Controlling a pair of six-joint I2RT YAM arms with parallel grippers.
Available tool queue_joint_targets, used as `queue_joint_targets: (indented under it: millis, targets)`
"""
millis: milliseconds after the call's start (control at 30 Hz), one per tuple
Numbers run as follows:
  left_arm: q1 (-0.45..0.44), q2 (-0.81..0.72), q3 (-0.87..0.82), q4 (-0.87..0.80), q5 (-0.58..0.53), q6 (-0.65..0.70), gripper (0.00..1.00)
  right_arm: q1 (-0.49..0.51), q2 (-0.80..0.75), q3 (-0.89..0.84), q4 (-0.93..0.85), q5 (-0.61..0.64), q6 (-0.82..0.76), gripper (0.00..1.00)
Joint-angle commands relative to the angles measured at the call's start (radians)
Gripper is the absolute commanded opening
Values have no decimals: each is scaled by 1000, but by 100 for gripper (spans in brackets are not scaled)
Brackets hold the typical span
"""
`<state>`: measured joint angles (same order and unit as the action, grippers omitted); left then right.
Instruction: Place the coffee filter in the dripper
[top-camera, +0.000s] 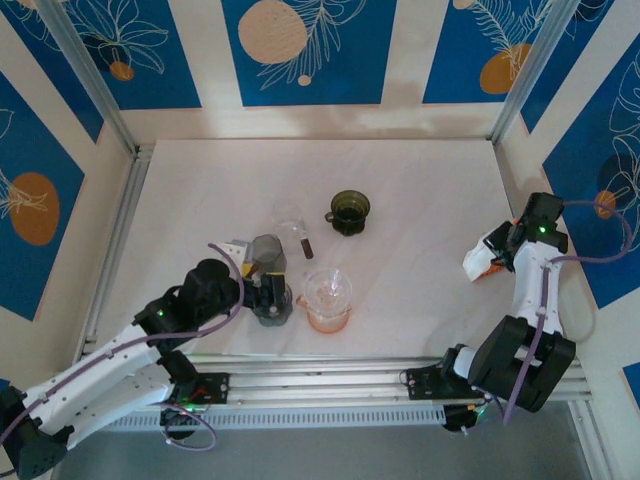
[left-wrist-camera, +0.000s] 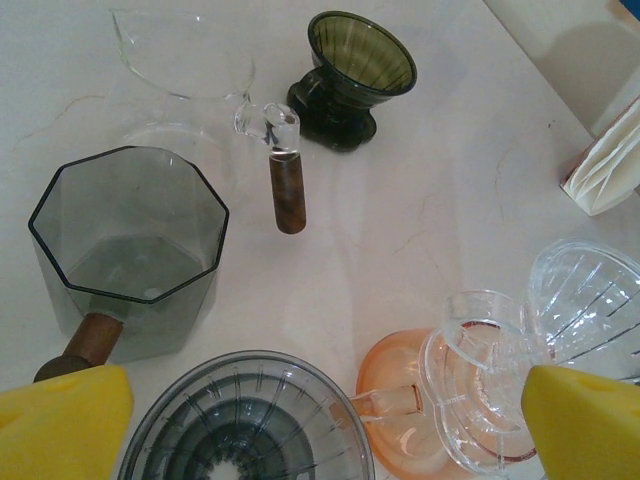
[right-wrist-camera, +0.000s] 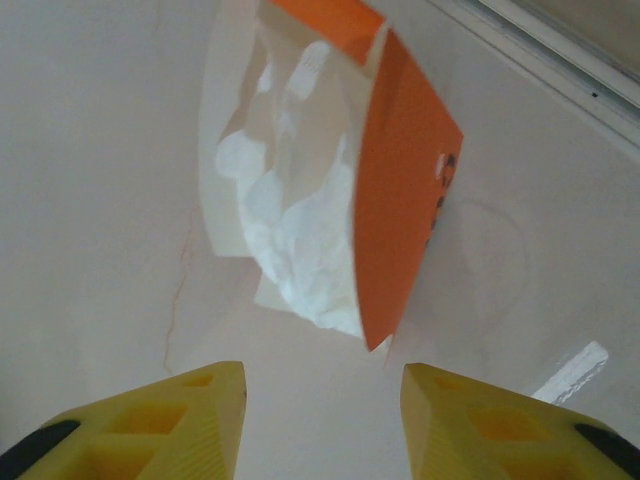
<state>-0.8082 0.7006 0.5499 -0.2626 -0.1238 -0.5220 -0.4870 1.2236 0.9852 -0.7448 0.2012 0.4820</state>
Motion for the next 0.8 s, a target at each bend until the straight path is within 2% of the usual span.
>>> queue_joint_targets:
  millis: [0, 333, 767]
  targets:
    - [-6, 1, -17, 50, 22, -8, 100, -19, 26, -22, 25, -17, -38, 45]
    - [-5, 27, -22, 71, 38, -8, 100, -20, 95, 2, 62, -14, -78, 44]
    - [4, 55, -16, 79, 50, -8, 100, 6, 168, 23, 59, 27, -94, 25]
